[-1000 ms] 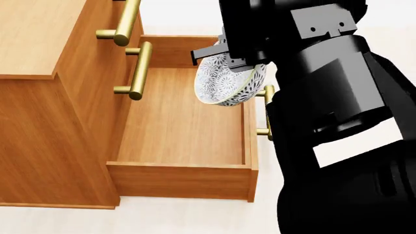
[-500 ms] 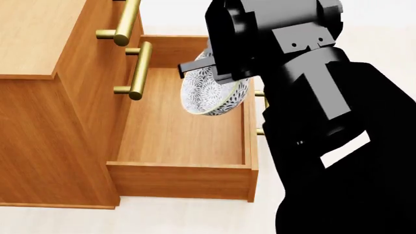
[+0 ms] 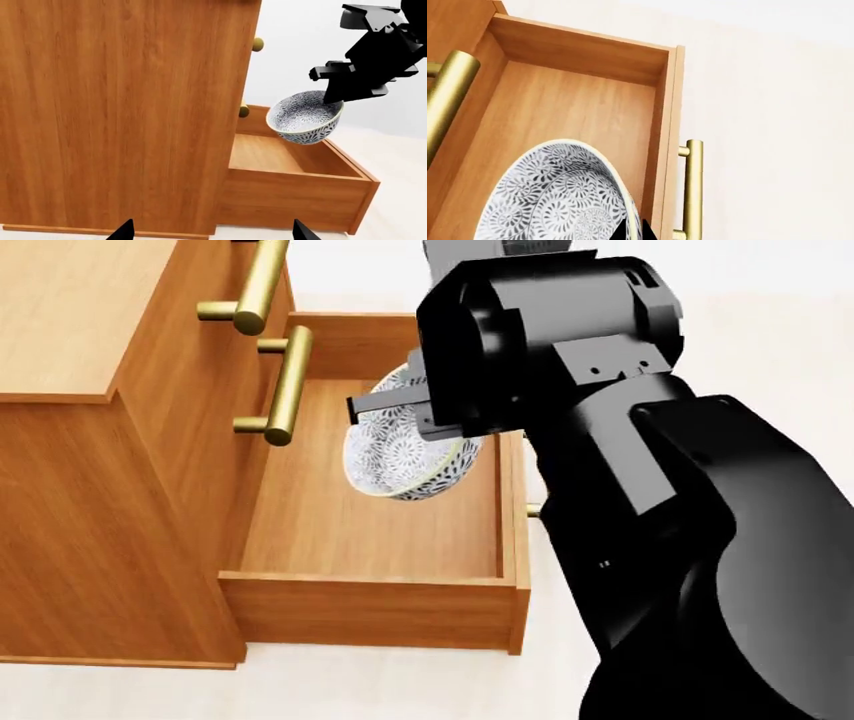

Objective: Put the bowl in the bottom drawer of the cabinet and close it.

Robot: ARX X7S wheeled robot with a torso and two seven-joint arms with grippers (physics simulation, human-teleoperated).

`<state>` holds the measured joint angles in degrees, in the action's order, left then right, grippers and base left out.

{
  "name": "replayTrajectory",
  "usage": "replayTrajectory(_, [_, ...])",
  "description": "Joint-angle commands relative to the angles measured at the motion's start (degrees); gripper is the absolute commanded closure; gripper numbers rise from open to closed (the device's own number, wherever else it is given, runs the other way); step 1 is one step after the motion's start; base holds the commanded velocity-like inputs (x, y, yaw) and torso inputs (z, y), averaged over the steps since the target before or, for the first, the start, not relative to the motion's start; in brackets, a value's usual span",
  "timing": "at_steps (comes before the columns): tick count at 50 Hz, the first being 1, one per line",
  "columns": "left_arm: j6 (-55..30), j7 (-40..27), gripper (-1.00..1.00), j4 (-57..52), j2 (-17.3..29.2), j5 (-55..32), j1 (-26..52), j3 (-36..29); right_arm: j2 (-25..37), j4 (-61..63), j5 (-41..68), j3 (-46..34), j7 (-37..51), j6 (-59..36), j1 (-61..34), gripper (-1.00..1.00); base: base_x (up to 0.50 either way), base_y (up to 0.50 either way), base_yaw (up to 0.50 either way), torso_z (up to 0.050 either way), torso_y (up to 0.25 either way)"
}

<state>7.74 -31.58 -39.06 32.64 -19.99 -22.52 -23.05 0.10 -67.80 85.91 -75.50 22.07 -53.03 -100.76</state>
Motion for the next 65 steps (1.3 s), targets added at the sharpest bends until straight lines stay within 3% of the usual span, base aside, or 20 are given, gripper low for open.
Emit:
replayTrajectory(1, [-0.1,-0.3,-1.0,-0.5,0.3,0.0,-0.2,0.0,0.0,0.4,3.8,-1.9,-0.2,1.9,1.1,1.0,0.0,0.0,0.0,0.0,0.0])
replayTrajectory(18, [0.3,-0.2,-1.0,0.1,0.3,-0.1,0.0,-0.2,0.0,-0.3,8.6,-2.7,-1.2,5.4,3.3,1.0,0.0,0.0,0.0,0.0,0.0])
replayTrajectory(37, [-0.1,-0.7,-1.0,-0.6,0.7,-0.4,0.0,-0.2,0.6,-2.4,15.6,2.1,-1.7,10.7,6.0,1.0,0.0,0.0,0.0,0.0,0.001])
replayTrajectory(65, [0.1,-1.2,-1.0,-0.9,1.0,-0.3,-0.2,-0.3,0.1,-2.6,18.6,-2.2,-2.8,14.0,8.4,1.0,0.0,0.0,0.0,0.0,0.0])
